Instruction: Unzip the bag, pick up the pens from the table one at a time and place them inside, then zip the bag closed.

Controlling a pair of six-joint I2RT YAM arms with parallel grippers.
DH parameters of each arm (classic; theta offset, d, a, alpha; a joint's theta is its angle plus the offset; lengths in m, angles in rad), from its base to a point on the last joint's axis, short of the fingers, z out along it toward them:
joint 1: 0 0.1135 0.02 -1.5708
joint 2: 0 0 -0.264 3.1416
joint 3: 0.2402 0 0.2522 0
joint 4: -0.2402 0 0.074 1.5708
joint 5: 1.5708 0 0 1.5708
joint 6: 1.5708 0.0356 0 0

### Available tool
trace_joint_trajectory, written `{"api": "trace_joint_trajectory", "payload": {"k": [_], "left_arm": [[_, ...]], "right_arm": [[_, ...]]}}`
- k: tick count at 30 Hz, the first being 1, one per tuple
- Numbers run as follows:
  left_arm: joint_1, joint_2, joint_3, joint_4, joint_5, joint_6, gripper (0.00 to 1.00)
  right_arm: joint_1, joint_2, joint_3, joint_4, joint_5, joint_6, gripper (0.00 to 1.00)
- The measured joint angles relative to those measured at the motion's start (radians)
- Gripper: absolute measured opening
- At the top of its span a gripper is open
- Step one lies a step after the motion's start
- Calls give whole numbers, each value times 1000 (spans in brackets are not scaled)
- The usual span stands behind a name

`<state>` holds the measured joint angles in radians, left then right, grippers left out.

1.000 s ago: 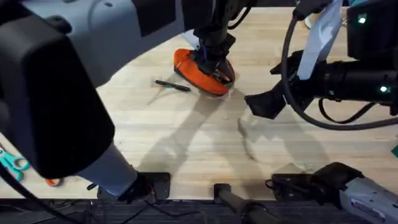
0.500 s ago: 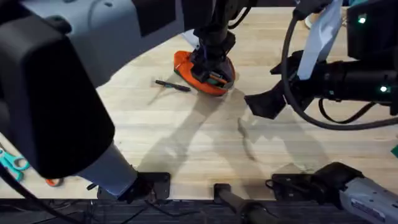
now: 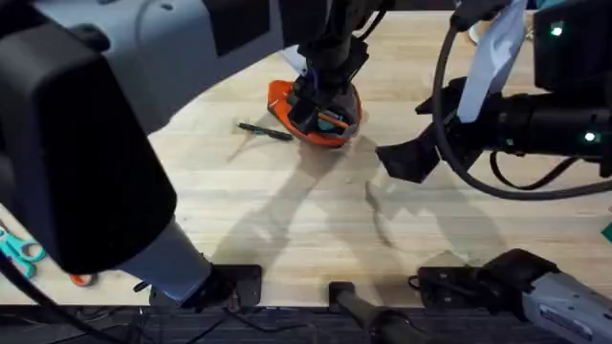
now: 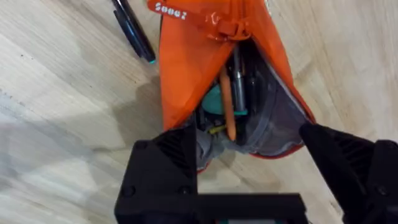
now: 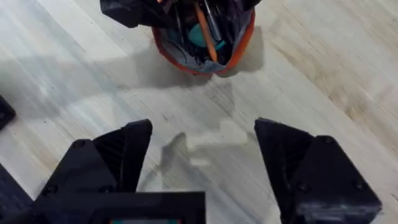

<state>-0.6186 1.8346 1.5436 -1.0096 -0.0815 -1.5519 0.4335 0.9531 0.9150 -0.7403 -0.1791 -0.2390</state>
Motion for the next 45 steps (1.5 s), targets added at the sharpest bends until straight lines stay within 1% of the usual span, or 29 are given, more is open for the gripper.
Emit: {"api": "trace_joint_trajectory", "payload": {"k": [2, 5, 8, 10, 13, 17, 23, 25, 29, 32, 35, 40, 45], "left_arm": [[0, 0, 0, 0, 2, 12, 996], [0, 0, 2, -6, 4, 50, 997], [0, 0, 19, -51, 2, 78, 996], [2, 0, 41, -103, -1, 91, 996], [12, 0, 97, -210, -19, 105, 995], [47, 0, 182, -321, -35, 112, 995], [102, 0, 278, -442, -43, 115, 994], [117, 0, 295, -492, -43, 100, 993], [142, 0, 301, -592, -44, 33, 992], [151, 0, 301, -606, -47, -2, 991], [152, 0, 301, -608, -51, -18, 991], [157, 0, 301, -612, -51, -28, 990], [187, 0, 292, -607, -51, -27, 990]], "right_arm": [[0, 0, 0, 0, 0, 0, 998], [0, 0, 0, 0, 0, 0, 998], [0, 0, 0, 0, 0, 0, 998], [0, 0, 0, 0, 0, 0, 998], [0, 0, 0, 0, 0, 0, 998], [0, 0, 0, 0, 0, 0, 998], [0, 0, 0, 0, 0, 0, 998], [0, 0, 0, 0, 0, 0, 998], [0, 0, 0, 0, 0, 0, 998], [0, 0, 0, 0, 0, 0, 998], [0, 0, 0, 0, 0, 0, 998], [0, 0, 0, 0, 0, 0, 998], [0, 0, 0, 0, 0, 0, 997]]}}
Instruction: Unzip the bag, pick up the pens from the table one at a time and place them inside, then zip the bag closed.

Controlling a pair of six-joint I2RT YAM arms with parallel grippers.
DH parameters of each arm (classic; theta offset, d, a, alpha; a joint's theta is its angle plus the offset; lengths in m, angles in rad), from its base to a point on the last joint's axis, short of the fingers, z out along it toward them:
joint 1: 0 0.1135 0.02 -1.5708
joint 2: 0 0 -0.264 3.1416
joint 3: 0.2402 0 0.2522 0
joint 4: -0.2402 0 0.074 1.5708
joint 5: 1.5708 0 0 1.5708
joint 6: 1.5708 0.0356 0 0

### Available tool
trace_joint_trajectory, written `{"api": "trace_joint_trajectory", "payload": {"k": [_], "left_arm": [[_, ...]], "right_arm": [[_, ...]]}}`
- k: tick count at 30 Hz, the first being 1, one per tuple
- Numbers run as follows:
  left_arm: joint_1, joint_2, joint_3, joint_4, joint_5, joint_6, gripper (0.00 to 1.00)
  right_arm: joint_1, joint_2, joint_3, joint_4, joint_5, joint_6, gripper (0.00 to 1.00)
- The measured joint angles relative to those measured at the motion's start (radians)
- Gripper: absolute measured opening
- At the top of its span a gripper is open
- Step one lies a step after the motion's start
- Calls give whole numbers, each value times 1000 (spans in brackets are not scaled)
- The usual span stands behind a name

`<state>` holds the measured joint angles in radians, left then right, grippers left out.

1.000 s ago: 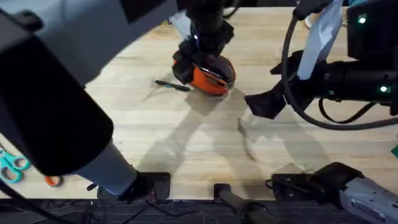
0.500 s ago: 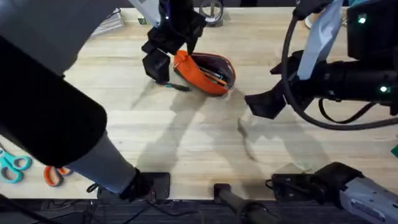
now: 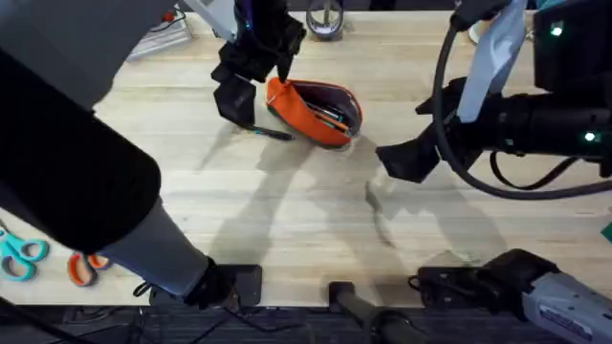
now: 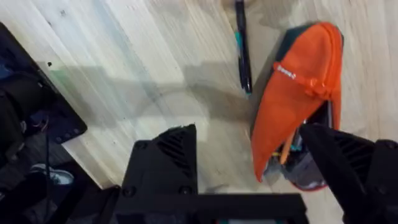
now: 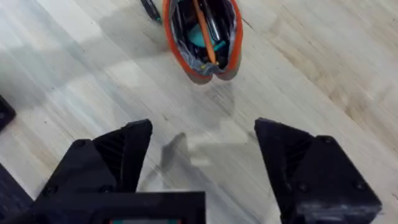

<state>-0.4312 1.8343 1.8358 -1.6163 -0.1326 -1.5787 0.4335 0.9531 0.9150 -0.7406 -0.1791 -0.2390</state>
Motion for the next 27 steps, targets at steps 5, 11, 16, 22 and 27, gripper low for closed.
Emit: {"api": "trace_joint_trajectory", "payload": {"k": [5, 11, 16, 22, 27], "left_arm": [[41, -1, -71, 52, 5, 17, 993], [98, -1, -173, 148, 17, 71, 995], [158, -1, -266, 257, 44, 128, 998], [242, -1, -403, 399, 97, 157, 996], [272, -1, -486, 500, 118, 168, 994]], "right_arm": [[0, 0, 0, 0, 0, 0, 997], [0, 0, 0, 0, 0, 0, 998], [0, 0, 0, 0, 0, 0, 998], [0, 0, 0, 0, 0, 0, 998], [0, 0, 0, 0, 0, 0, 998]]}}
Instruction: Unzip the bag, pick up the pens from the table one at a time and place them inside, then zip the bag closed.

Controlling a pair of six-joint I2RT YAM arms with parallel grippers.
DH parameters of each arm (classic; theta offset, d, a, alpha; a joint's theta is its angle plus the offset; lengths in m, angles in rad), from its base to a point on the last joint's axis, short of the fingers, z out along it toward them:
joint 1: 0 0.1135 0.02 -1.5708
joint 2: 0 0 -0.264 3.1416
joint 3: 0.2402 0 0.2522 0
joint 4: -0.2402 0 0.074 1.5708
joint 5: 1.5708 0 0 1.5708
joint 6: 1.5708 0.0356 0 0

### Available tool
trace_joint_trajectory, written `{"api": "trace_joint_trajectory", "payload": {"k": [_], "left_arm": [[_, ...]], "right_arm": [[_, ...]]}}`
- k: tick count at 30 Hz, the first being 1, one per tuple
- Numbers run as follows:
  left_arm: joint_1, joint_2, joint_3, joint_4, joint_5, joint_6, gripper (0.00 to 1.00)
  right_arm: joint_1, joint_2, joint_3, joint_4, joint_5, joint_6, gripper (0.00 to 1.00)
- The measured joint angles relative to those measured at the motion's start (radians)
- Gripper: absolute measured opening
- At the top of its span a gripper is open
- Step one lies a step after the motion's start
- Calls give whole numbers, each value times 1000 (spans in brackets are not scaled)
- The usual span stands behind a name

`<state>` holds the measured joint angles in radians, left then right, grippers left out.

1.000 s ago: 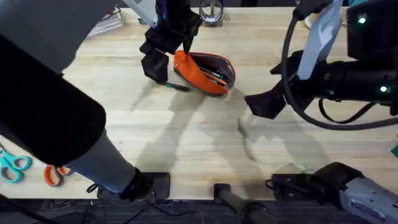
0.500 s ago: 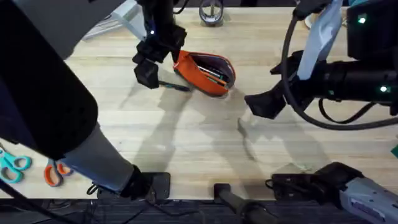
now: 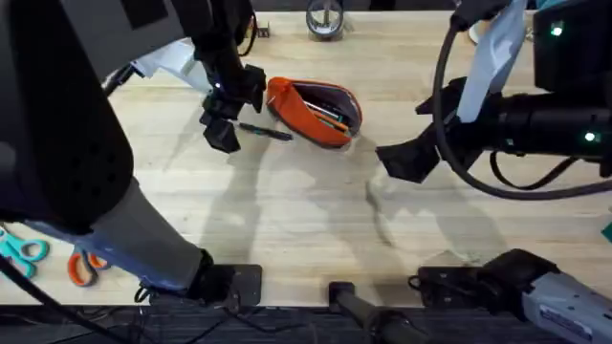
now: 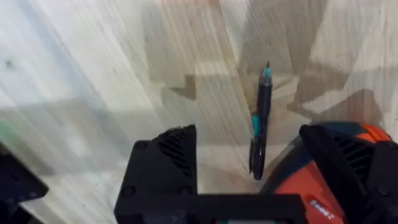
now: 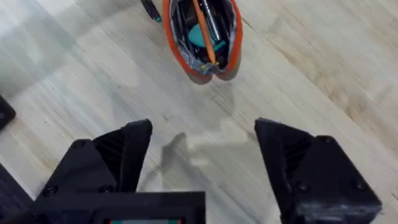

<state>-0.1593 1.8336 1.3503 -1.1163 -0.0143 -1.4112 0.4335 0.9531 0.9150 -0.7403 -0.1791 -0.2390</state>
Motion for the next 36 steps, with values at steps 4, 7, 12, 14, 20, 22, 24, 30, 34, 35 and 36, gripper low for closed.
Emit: {"api": "trace_joint_trajectory", "payload": {"k": [4, 7, 12, 14, 20, 22, 24, 30, 34, 35, 36], "left_arm": [[-1, 0, -51, 87, 8, 5, 987], [-1, 0, -81, 141, 7, 6, 984], [-1, 0, -103, 164, 4, 6, 980], [-1, 0, -103, 165, 1, 6, 950], [-1, 11, -101, 161, -4, 9, 845], [-1, 12, -100, 158, -4, 9, 760], [-1, 14, -98, 156, -4, 10, 636], [-1, 21, -89, 150, -4, 10, 103], [-1, 21, -87, 142, -4, 13, 50], [-1, 21, -87, 142, -4, 13, 50], [-1, 21, -87, 141, -4, 13, 48]], "right_arm": [[0, 0, 0, 0, 0, 0, 998], [0, 0, 0, 0, 0, 0, 997], [0, 0, 0, 0, 0, 0, 998], [0, 0, 0, 0, 0, 0, 998], [0, 0, 0, 0, 0, 0, 998], [0, 0, 0, 0, 0, 0, 998], [0, 0, 0, 0, 0, 0, 998], [0, 0, 0, 0, 0, 0, 997], [0, 0, 0, 0, 0, 0, 997], [0, 0, 0, 0, 0, 0, 997], [0, 0, 0, 0, 0, 0, 997]]}}
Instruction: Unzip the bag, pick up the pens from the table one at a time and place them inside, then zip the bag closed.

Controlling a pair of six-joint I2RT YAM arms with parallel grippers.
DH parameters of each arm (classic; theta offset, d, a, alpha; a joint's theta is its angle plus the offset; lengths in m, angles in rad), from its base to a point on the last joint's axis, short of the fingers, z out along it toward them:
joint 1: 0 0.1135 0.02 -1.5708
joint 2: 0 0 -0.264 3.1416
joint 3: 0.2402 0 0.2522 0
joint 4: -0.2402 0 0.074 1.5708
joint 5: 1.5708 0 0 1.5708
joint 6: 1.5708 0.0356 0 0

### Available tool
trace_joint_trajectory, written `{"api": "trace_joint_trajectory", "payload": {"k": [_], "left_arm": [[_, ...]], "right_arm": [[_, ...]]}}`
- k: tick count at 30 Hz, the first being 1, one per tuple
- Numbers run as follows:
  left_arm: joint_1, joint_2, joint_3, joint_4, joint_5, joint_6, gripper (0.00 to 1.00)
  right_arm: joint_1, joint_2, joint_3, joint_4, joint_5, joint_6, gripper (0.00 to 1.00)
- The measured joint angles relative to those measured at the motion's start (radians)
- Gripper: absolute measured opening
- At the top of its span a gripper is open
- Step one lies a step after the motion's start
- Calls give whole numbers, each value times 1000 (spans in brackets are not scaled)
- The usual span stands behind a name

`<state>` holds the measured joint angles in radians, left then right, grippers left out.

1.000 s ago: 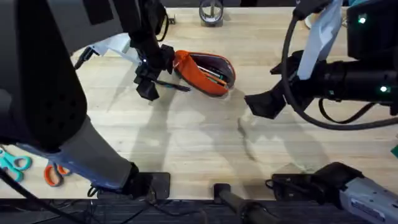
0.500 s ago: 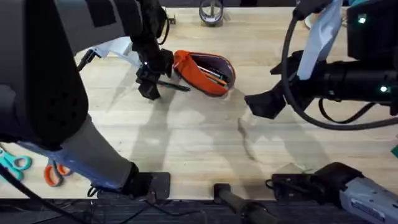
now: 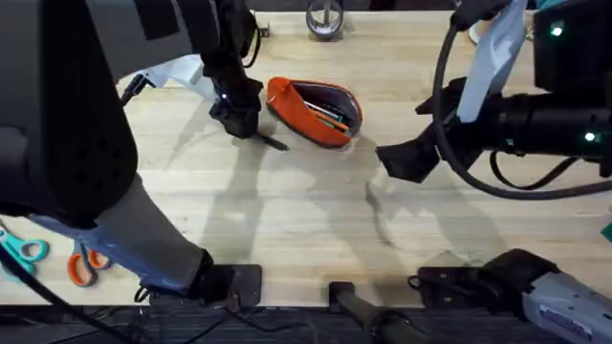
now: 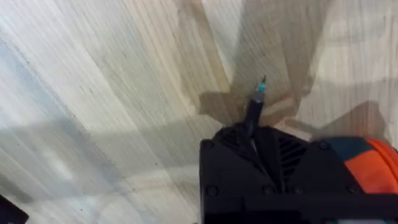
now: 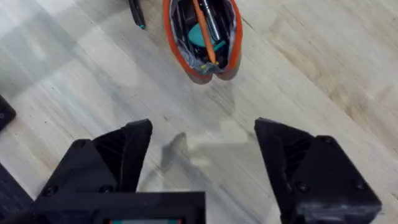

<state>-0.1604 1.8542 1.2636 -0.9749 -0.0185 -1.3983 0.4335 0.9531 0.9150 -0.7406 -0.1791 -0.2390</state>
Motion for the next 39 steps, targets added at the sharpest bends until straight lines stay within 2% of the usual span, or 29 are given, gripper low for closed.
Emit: {"api": "trace_joint_trajectory", "payload": {"k": [8, 16, 20, 33, 39], "left_arm": [[0, 3, 6, -20, 0, 1, 40], [0, 23, 65, -190, -40, 33, 42], [0, 18, 116, -235, -63, 39, 42], [-2, -215, 136, -338, -83, 45, 42], [-43, -267, 137, -388, -83, 82, 42]], "right_arm": [[0, 0, 0, 0, 0, 0, 998], [0, 0, 0, 0, 0, 0, 998], [0, 0, 0, 0, 0, 0, 998], [0, 0, 0, 0, 0, 0, 997], [0, 0, 0, 0, 0, 0, 997]]}}
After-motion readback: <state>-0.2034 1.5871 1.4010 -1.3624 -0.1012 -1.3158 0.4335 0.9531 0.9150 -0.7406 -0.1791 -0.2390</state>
